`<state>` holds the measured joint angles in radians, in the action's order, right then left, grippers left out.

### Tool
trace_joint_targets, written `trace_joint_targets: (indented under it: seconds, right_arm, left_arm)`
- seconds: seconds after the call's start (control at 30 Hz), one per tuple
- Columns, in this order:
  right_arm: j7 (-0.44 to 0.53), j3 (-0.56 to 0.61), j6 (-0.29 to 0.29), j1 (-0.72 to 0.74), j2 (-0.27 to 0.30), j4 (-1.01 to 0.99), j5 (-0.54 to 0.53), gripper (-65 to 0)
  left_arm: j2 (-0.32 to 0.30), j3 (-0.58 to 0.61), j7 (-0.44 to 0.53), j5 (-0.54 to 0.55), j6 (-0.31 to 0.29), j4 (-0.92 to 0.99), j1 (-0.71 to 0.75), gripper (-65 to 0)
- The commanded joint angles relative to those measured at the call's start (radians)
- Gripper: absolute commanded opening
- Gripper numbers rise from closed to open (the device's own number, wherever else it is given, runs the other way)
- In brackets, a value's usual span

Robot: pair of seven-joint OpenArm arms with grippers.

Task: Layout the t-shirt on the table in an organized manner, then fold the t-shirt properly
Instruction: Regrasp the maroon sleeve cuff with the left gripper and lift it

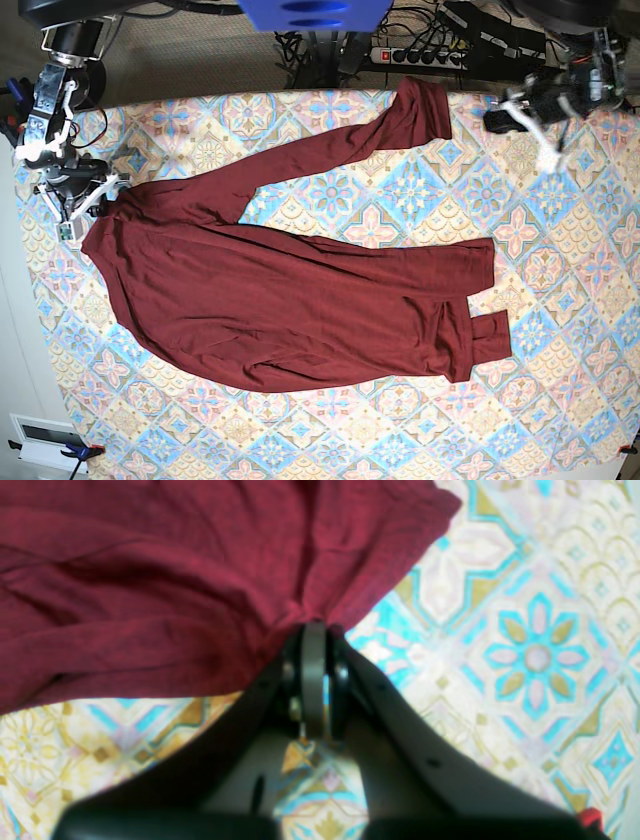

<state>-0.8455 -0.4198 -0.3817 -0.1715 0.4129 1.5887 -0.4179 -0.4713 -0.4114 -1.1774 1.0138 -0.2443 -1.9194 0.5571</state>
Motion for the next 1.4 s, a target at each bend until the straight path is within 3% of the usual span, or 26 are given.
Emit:
trace_joint_targets:
  seconds: [0.0,0.27,0.53,0.63,0.87,1.0,1.07,1.2,1.37]
  right_arm:
    - [0.018,-0.009,0.002,0.011,0.024,0.014,-0.002,-65.0]
    - [0.018,-0.008,0.002,0.011,0.024,0.014,-0.002,-65.0]
    - [0.018,-0.009,0.002,0.011,0.024,0.011,-0.002,-65.0]
    - [0.018,-0.008,0.002,0.011,0.024,0.008,-0.002,-65.0]
    - [0.018,-0.008,0.002,0.011,0.024,0.011,-0.002,-65.0]
    - [0.018,-0.008,0.002,0.011,0.024,0.014,-0.002,-65.0]
    - [0.018,-0.008,0.002,0.011,0.024,0.014,-0.002,-65.0]
    - [0.018,-0.008,0.002,0.011,0.024,0.014,-0.002,-65.0]
    - [0.018,-0.008,0.002,0.013,0.024,0.014,-0.003,-65.0]
  left_arm:
    - [-0.017,0.026,-0.003,-0.051,0.003,-0.044,0.01,-61.7]
    - [-0.16,0.444,0.064,-0.295,0.009,-0.085,-0.047,-41.9]
    - [-0.166,0.688,0.119,-0.547,0.009,-0.116,-0.096,-40.8]
    - [-0.166,0.768,0.181,-0.646,0.009,-0.125,-0.104,-40.8]
    - [-0.143,0.892,0.221,-0.858,0.009,-0.122,-0.125,-40.8]
    - [-0.131,0.9,0.227,-0.933,0.009,-0.121,-0.131,-40.9]
    - [-0.129,0.9,0.228,-0.956,0.009,-0.121,-0.133,-42.5]
    - [-0.129,0.899,0.228,-0.993,0.009,-0.107,-0.134,-51.6]
    - [-0.129,0.896,0.228,-0.993,0.009,-0.107,-0.159,-51.2]
